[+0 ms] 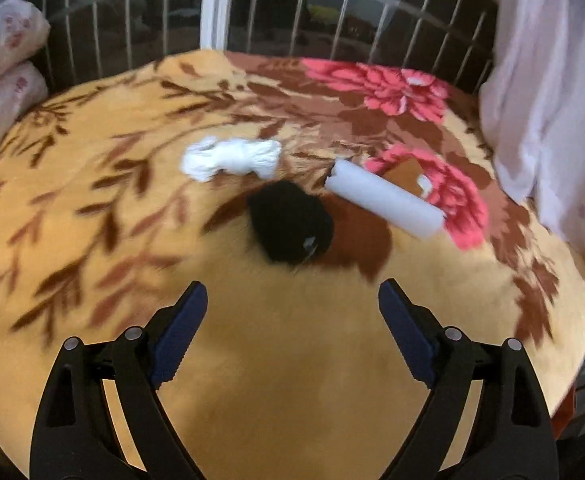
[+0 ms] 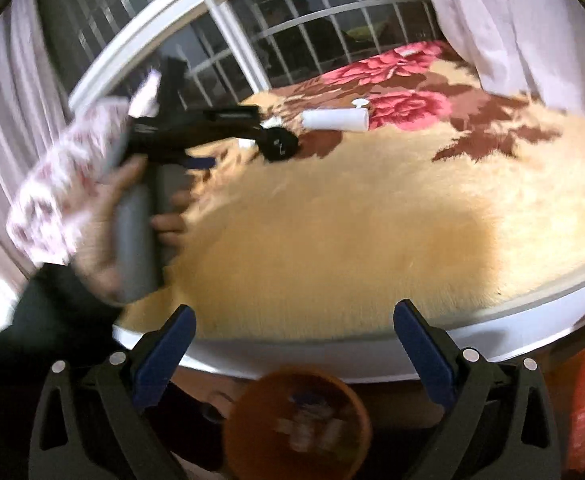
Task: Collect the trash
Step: 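Grasp the black sock with the left tool while the right tool grasps the white tube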
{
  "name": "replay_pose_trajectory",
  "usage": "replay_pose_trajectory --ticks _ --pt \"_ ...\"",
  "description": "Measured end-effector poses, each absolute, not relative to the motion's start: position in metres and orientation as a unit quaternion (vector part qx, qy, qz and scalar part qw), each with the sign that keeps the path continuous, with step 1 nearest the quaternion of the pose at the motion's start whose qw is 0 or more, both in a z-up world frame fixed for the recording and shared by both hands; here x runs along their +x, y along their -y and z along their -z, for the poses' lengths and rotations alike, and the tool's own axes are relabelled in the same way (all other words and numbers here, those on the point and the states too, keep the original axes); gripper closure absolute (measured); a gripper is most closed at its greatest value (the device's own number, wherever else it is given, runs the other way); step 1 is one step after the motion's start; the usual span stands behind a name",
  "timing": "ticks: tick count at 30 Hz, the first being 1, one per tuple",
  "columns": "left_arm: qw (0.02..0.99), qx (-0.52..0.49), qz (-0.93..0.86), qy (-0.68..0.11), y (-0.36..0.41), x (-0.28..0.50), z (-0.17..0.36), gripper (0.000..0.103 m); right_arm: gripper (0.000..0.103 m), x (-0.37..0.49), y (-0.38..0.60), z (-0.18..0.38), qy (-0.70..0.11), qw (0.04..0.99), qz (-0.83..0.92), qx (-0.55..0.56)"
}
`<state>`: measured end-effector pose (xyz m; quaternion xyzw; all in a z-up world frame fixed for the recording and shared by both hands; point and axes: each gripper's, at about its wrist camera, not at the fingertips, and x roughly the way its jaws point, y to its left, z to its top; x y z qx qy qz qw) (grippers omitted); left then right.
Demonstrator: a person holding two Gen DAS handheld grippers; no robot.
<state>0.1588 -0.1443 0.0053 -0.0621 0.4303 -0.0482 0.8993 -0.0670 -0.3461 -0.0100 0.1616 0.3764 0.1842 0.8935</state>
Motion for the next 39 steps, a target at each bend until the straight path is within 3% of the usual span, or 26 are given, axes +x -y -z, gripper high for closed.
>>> replay_pose_trajectory --ticks 11,13,17,24,31,39 --pt "0.875 -0.08 -0.023 -0.477 0.154 0.24 0.032 0.017 0.006 -0.054 0.366 0.024 -0.374 0.888 -0.191 0.186" --pt "0.877 -0.077 -0.025 -0.475 0.154 0.242 0.034 0.022 0.006 -0.051 0.365 0.027 -0.38 0.886 -0.19 0.188" --pt "0.878 -0.077 -0.017 -0.471 0.151 0.238 0.034 0.045 0.007 -0.047 0.361 0.028 -0.39 0.882 -0.198 0.176" --pt "0.885 -0.045 0.019 -0.464 0.128 0.193 0.016 0.049 0.007 -0.023 0.353 -0.005 -0.365 0.912 -0.179 0.05" --pt "0.905 0.001 0.031 -0.423 0.074 0.103 -0.003 0.049 0.007 0.073 0.344 -0.028 -0.371 0.903 -0.212 -0.049" --pt "0.909 0.006 0.015 -0.416 0.04 0.098 0.022 0.048 0.013 0.212 0.319 -0.004 -0.442 0.862 -0.225 -0.106"
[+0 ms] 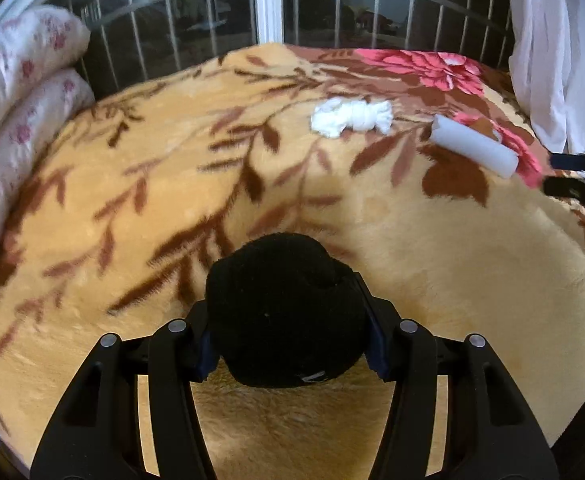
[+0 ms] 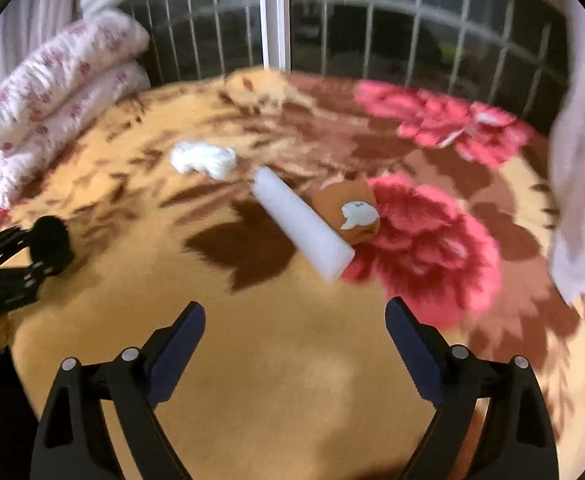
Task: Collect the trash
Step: 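Grasp the black sock with the left tool while the right tool grasps the white tube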
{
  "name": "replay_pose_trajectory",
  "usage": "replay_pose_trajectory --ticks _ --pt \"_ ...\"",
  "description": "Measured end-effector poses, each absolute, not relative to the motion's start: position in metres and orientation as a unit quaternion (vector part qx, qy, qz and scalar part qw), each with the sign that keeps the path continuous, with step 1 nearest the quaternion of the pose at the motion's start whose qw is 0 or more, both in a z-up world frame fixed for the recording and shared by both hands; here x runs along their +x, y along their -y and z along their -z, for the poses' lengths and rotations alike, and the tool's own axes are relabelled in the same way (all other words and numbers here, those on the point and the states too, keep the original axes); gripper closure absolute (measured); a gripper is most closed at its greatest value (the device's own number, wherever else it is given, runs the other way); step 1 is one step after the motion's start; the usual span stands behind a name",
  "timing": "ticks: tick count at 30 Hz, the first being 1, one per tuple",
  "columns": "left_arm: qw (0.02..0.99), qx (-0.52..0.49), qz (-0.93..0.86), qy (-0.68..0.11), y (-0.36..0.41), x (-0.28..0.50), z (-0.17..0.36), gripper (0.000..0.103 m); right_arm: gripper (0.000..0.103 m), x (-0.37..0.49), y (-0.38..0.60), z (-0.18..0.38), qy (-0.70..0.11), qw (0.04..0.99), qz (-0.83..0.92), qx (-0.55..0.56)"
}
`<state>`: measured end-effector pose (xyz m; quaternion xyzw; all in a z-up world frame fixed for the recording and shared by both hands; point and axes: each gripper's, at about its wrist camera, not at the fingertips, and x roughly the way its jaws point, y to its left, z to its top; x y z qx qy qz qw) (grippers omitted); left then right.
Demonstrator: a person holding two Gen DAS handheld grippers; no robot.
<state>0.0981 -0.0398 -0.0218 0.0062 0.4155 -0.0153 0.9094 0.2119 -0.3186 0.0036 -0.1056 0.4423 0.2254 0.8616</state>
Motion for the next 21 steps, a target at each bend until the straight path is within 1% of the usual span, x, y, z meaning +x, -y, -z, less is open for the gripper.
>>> replay_pose_trajectory --ticks 4,6,7,9,12,15,18,21 --pt "0.914 0.019 0.022 -0.405 0.044 0.098 0.022 0.048 0.017 0.252 0.31 0.019 -0.473 0.847 -0.223 -0.092" --pt "0.913 0.018 0.026 -0.407 0.044 0.1 0.024 0.048 0.029 0.261 0.305 0.027 -0.495 0.833 -0.236 -0.069" --pt "0.912 0.013 0.027 -0.41 0.043 0.101 0.026 0.048 0.033 0.26 0.301 0.027 -0.5 0.828 -0.247 -0.055" --pt "0.911 -0.002 0.033 -0.412 0.039 0.102 0.026 0.048 0.033 0.246 0.29 0.018 -0.481 0.824 -0.298 -0.042" --pt "0.909 -0.008 0.036 -0.415 0.038 0.103 0.028 0.048 0.029 0.232 0.272 0.007 -0.457 0.826 -0.323 -0.067" --pt "0.909 -0.004 0.032 -0.415 0.04 0.103 0.028 0.048 0.028 0.243 0.264 0.015 -0.469 0.828 -0.295 -0.087" --pt "0.909 -0.011 0.033 -0.414 0.038 0.103 0.028 0.048 0.028 0.256 0.261 0.023 -0.486 0.824 -0.28 -0.077" --pt "0.91 -0.014 0.034 -0.413 0.037 0.103 0.029 0.048 0.028 0.249 0.242 0.024 -0.479 0.822 -0.284 -0.118"
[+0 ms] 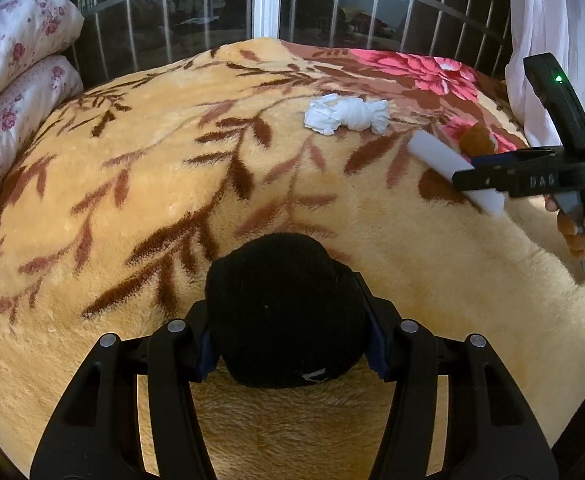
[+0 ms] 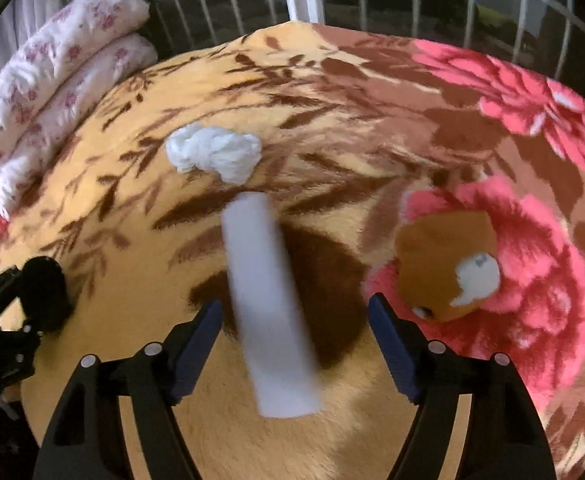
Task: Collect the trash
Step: 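Grasp the black sock with the left tool while the right tool grasps the white tube, then carry the black sock and white tube to the orange bin and release both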
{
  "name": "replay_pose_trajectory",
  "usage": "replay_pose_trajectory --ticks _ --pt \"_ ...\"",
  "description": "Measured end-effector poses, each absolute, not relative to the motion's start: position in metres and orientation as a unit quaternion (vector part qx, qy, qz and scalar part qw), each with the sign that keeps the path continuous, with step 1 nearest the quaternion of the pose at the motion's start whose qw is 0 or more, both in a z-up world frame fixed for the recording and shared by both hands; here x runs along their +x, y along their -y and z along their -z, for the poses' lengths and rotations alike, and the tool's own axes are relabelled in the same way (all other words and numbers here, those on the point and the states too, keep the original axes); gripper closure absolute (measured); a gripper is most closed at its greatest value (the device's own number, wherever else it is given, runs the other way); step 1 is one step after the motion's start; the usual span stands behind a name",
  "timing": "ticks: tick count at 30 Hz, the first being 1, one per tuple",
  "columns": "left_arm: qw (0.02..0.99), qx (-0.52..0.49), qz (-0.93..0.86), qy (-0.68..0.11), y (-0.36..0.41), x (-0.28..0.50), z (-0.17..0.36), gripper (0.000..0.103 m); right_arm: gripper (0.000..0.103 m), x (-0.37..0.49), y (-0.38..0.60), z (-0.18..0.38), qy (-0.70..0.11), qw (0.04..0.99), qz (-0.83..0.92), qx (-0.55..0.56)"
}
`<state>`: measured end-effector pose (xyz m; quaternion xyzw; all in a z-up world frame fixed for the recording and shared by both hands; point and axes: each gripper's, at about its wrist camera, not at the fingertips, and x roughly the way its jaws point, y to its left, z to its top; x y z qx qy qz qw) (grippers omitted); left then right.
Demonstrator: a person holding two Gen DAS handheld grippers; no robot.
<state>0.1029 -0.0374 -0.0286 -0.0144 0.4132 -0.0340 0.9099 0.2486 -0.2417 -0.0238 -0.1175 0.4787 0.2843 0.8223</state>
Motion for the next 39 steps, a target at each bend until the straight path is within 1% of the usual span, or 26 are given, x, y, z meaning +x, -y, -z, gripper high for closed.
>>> replay_pose_trajectory --ticks 1,2,3,6,7,8,9,13,16,26,29,32,36,39 --pt "0.91 -0.013 0.034 -0.413 0.038 0.103 0.029 0.048 0.03 0.246 0.233 0.026 -0.478 0.819 -0.286 -0.136" --pt "0.91 -0.011 0.033 -0.412 0.039 0.103 0.029 0.048 0.038 0.244 0.221 0.03 -0.482 0.813 -0.281 -0.166" --pt "0.91 -0.01 0.032 -0.413 0.039 0.103 0.029 0.048 0.043 0.244 0.217 0.035 -0.491 0.807 -0.275 -0.18" --pt "0.91 -0.013 0.032 -0.414 0.038 0.104 0.03 0.048 0.048 0.247 0.208 0.041 -0.505 0.802 -0.258 -0.186" --pt "0.91 -0.016 0.032 -0.414 0.037 0.104 0.03 0.048 0.054 0.248 0.209 0.041 -0.51 0.802 -0.254 -0.179" --pt "0.91 -0.017 0.032 -0.414 0.037 0.104 0.03 0.048 0.07 0.247 0.209 0.039 -0.512 0.804 -0.248 -0.172" --pt "0.91 -0.019 0.032 -0.414 0.036 0.104 0.03 0.048 0.081 0.244 0.208 0.036 -0.509 0.809 -0.24 -0.171" --pt "0.912 -0.021 0.031 -0.409 0.035 0.103 0.029 0.048 0.085 0.22 0.207 0.028 -0.494 0.828 -0.199 -0.174" --pt "0.914 -0.023 0.032 -0.403 0.035 0.099 0.027 0.048 0.085 0.193 0.211 0.018 -0.479 0.843 -0.191 -0.155" --pt "0.927 -0.038 0.051 -0.369 0.031 0.064 0.016 0.049 0.084 0.063 0.22 -0.011 -0.428 0.877 -0.145 -0.164" --pt "0.933 -0.018 0.059 -0.355 0.039 0.035 0.013 0.049 0.084 0.022 0.224 -0.013 -0.413 0.885 -0.134 -0.168" --pt "0.933 -0.023 0.074 -0.353 0.046 -0.008 0.011 0.049 0.084 -0.02 0.231 -0.013 -0.401 0.894 -0.125 -0.153" --pt "0.936 -0.021 0.091 -0.339 0.057 -0.065 0.008 0.049 0.084 -0.068 0.243 -0.006 -0.404 0.9 -0.141 -0.082" --pt "0.93 -0.003 0.101 -0.354 0.069 -0.097 0.016 0.048 0.083 -0.098 0.247 0.01 -0.423 0.893 -0.151 -0.038"
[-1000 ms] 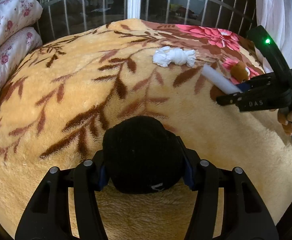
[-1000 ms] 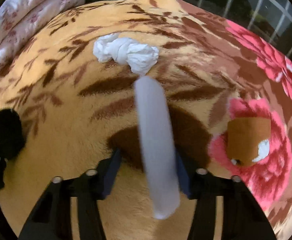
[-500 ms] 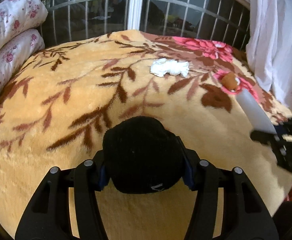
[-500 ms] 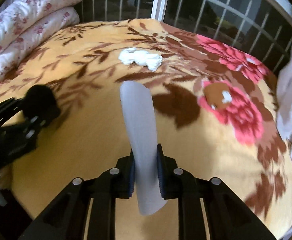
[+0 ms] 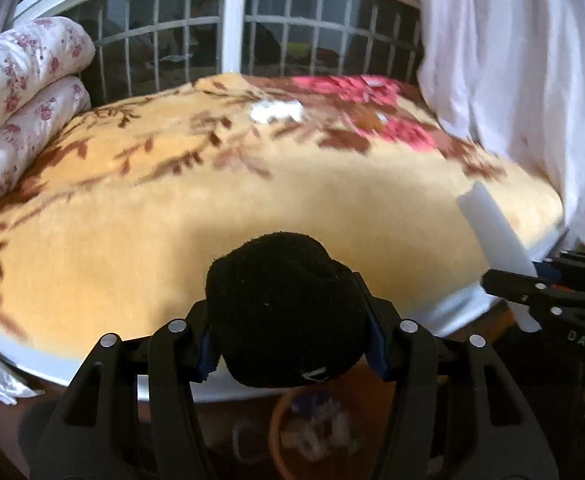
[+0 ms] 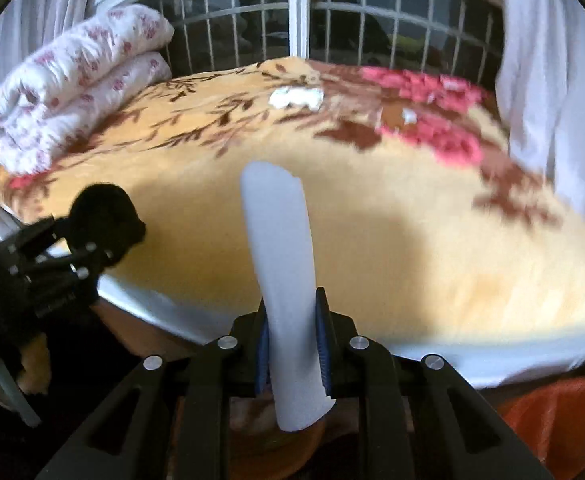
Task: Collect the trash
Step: 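Carry the black sock and white tube to the orange bin and release both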
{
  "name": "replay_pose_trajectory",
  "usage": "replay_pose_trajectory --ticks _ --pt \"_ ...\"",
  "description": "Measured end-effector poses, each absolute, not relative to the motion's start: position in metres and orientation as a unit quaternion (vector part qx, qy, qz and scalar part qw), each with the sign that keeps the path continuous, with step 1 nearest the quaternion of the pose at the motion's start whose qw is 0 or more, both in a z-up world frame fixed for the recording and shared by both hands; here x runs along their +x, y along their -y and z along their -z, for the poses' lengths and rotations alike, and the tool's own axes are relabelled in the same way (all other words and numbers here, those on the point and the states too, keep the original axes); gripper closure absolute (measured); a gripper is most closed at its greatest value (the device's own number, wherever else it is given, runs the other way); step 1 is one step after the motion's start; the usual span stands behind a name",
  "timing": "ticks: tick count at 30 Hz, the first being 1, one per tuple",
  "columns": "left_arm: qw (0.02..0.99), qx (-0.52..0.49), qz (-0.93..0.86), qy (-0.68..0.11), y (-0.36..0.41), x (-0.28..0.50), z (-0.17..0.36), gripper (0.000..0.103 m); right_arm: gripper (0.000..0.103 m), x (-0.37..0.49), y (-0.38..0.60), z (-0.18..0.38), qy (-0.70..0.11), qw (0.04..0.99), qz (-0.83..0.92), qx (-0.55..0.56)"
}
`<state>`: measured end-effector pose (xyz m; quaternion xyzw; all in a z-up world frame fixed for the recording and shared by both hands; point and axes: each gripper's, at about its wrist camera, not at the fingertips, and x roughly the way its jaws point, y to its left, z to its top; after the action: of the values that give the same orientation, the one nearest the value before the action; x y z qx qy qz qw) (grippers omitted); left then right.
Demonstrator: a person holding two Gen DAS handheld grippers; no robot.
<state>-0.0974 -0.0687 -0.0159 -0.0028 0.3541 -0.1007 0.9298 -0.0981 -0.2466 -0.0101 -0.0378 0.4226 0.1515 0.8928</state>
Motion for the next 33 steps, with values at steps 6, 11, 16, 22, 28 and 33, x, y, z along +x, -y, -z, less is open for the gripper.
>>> replay_pose_trajectory --ticks 6,11,16,22,28,33 --pt "0.908 0.048 0.103 -0.403 0.089 -0.129 0.052 0.048 0.083 -0.131 0.259 0.05 -0.476 0.868 -0.144 -0.01" --pt "0.88 0.037 0.105 -0.462 0.089 -0.132 0.085 0.048 0.082 -0.139 0.265 0.073 -0.502 0.855 -0.131 -0.009" --pt "0.842 0.024 0.105 -0.528 0.087 -0.124 0.119 0.048 0.082 -0.14 0.26 0.094 -0.528 0.838 -0.136 -0.01" --pt "0.82 0.022 0.107 -0.562 0.086 -0.117 0.14 0.048 0.082 -0.134 0.255 0.115 -0.555 0.82 -0.138 -0.015" --pt "0.811 0.025 0.105 -0.575 0.082 -0.115 0.151 0.048 0.081 -0.128 0.249 0.128 -0.569 0.811 -0.138 -0.022" --pt "0.804 0.023 0.098 -0.586 0.075 -0.115 0.157 0.044 0.07 -0.125 0.247 0.135 -0.576 0.806 -0.132 -0.025"
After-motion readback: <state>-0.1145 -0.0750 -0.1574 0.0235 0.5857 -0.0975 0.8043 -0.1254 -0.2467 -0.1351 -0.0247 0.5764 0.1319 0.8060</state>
